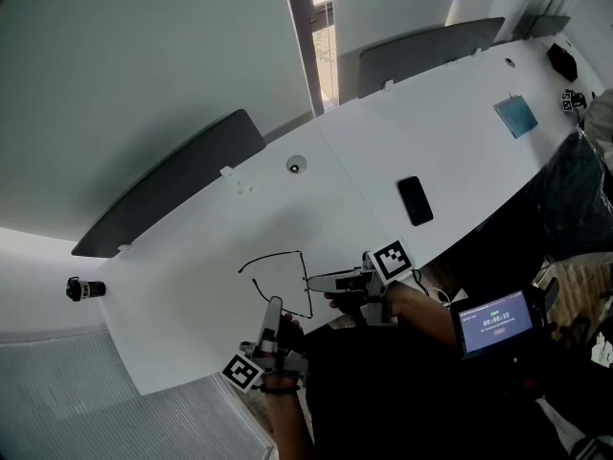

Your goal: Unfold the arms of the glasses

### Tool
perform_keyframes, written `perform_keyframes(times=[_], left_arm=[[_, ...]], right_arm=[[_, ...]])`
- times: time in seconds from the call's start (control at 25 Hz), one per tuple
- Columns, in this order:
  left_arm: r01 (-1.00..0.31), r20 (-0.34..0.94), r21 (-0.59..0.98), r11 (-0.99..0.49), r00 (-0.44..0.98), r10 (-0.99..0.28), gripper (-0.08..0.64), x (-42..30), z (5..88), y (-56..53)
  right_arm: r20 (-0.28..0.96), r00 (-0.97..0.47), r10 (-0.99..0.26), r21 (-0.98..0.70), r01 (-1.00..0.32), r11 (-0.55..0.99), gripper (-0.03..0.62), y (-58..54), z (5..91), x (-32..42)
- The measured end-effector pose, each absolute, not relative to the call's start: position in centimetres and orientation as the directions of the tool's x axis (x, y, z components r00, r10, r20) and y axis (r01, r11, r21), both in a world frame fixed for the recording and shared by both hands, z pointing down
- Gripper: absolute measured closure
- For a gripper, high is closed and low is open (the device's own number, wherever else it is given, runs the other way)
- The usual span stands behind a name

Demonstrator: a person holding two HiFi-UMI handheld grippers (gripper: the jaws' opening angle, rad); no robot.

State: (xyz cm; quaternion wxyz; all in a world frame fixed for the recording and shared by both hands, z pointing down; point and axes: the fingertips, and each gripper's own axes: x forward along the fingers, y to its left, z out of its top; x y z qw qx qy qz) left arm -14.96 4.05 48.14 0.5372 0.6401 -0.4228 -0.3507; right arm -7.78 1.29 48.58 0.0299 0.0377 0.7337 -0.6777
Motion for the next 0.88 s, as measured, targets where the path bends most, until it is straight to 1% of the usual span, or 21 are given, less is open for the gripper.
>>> perform_keyframes(times=[0.88], left_arm=[[-0.137,-0.016,0.988,-0.074,0.382,-0.924,0.543,-15.2,48.2,4.1]], right_arm=[[-0.090,-0.995,-0.036,-0.993,0.087,0.083,0.582,0.2,48.7,-7.0]])
